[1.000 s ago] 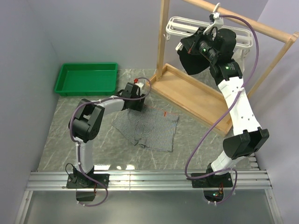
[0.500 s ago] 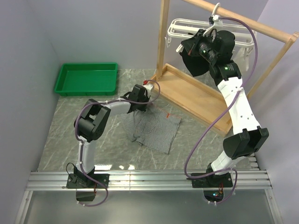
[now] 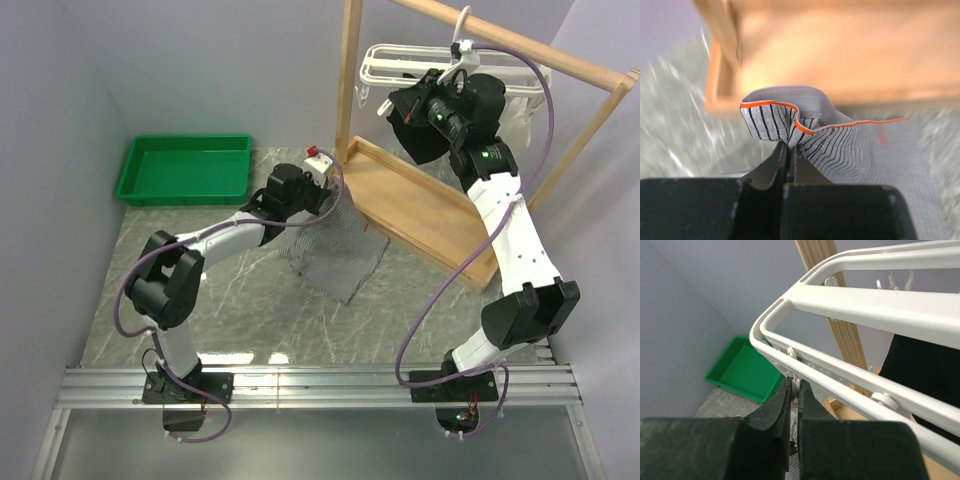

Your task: Clip the underwear to the hanger

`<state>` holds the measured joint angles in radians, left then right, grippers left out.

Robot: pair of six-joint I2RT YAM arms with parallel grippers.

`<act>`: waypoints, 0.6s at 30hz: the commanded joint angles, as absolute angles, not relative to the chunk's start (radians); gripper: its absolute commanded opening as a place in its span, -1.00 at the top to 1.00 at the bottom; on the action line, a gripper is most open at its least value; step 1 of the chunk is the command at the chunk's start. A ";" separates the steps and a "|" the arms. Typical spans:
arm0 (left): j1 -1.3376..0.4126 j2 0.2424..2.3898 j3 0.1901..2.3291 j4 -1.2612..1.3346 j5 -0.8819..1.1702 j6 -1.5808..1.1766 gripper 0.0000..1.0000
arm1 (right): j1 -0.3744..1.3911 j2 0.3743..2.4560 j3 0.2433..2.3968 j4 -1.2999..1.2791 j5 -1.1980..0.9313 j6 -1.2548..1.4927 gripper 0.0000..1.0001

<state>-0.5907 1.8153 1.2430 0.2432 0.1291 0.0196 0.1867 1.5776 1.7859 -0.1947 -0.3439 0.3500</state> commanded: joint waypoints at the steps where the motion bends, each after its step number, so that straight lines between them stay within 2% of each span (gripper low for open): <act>1: -0.620 1.743 1.282 0.394 0.178 0.067 0.99 | 0.189 1.539 1.744 -0.193 -0.403 0.376 1.00; 18: -0.695 1.690 1.382 0.606 0.202 0.172 0.99 | 0.187 1.513 1.689 -0.133 -0.503 0.433 1.00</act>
<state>-0.6903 1.7382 1.3186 0.4973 0.1654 0.1360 0.1761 1.5433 1.7107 -0.1017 -0.4145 0.4088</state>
